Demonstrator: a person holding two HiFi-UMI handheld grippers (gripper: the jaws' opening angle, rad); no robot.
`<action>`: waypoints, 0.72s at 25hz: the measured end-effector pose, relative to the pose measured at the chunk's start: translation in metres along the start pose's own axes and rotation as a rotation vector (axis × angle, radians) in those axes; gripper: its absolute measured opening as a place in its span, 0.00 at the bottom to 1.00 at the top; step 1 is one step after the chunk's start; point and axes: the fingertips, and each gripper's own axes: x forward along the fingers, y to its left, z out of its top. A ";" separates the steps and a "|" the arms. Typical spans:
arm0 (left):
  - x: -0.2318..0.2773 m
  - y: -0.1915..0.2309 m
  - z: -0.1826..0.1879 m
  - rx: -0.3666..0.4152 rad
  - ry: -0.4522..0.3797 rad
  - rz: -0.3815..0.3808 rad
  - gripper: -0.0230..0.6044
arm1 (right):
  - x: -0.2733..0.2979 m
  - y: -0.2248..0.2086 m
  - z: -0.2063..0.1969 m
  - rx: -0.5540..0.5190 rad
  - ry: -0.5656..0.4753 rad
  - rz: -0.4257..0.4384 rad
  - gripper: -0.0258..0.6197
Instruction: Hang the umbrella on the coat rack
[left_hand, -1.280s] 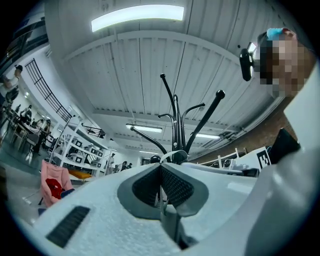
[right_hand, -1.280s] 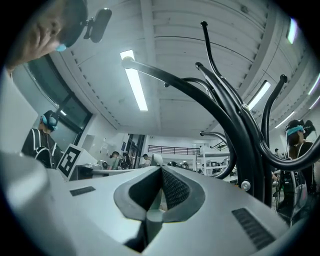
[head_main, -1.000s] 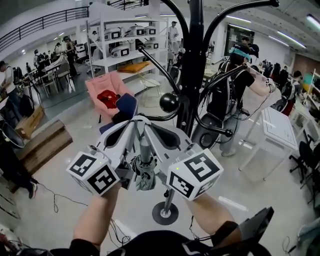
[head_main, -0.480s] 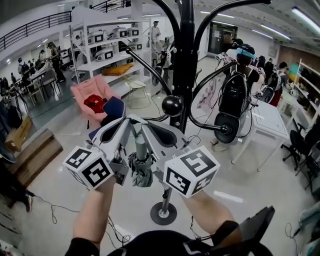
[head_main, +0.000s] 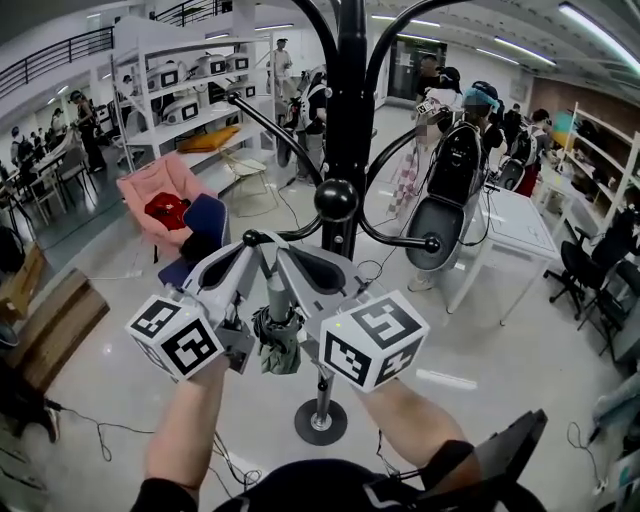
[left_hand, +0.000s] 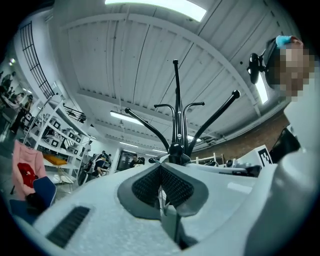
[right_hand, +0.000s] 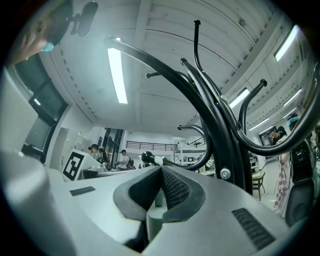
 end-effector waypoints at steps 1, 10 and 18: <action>0.000 -0.002 -0.002 -0.002 0.002 -0.007 0.05 | -0.001 0.000 -0.001 -0.003 0.003 -0.005 0.05; 0.009 -0.011 -0.013 -0.029 0.010 -0.064 0.05 | -0.005 -0.010 -0.005 -0.034 0.020 -0.063 0.05; 0.014 -0.011 -0.021 -0.027 0.006 -0.069 0.05 | -0.005 -0.015 -0.012 -0.049 0.035 -0.084 0.05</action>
